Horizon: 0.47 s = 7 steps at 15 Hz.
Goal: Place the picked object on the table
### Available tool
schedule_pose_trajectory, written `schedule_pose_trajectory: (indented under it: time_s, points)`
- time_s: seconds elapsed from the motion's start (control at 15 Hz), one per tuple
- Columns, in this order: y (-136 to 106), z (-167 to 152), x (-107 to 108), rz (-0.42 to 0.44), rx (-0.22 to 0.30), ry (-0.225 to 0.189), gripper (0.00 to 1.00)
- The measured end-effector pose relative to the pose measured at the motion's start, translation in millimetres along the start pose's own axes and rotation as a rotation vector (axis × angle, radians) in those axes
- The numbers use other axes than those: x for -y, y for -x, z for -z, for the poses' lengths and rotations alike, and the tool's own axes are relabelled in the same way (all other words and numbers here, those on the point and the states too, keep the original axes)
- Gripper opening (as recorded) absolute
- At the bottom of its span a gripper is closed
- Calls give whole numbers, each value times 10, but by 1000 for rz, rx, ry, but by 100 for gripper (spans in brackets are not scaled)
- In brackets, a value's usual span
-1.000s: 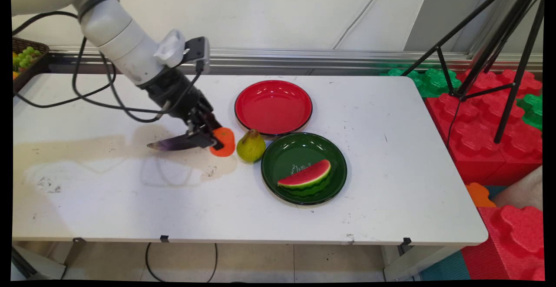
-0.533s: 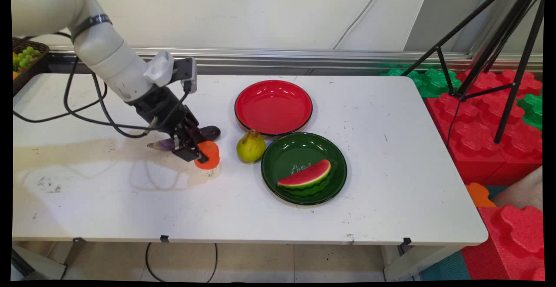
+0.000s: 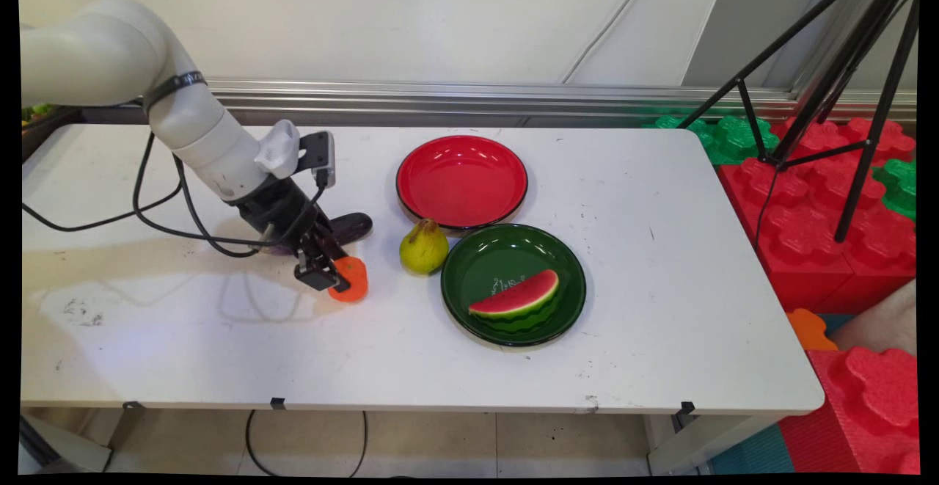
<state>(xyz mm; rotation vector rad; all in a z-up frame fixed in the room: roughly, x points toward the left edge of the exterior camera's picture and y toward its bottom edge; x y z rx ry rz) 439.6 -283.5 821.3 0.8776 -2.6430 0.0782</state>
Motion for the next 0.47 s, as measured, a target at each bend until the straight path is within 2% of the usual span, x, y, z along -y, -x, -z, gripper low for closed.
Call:
schedule_pose_trajectory:
  time_s: [0.2, 0.27, 0.47]
  points:
    - [51, -93, 49, 11, -5, -7, 0]
    - [65, -107, 62, 15, -9, -10, 100]
    - [73, -111, 88, 22, -23, -17, 100]
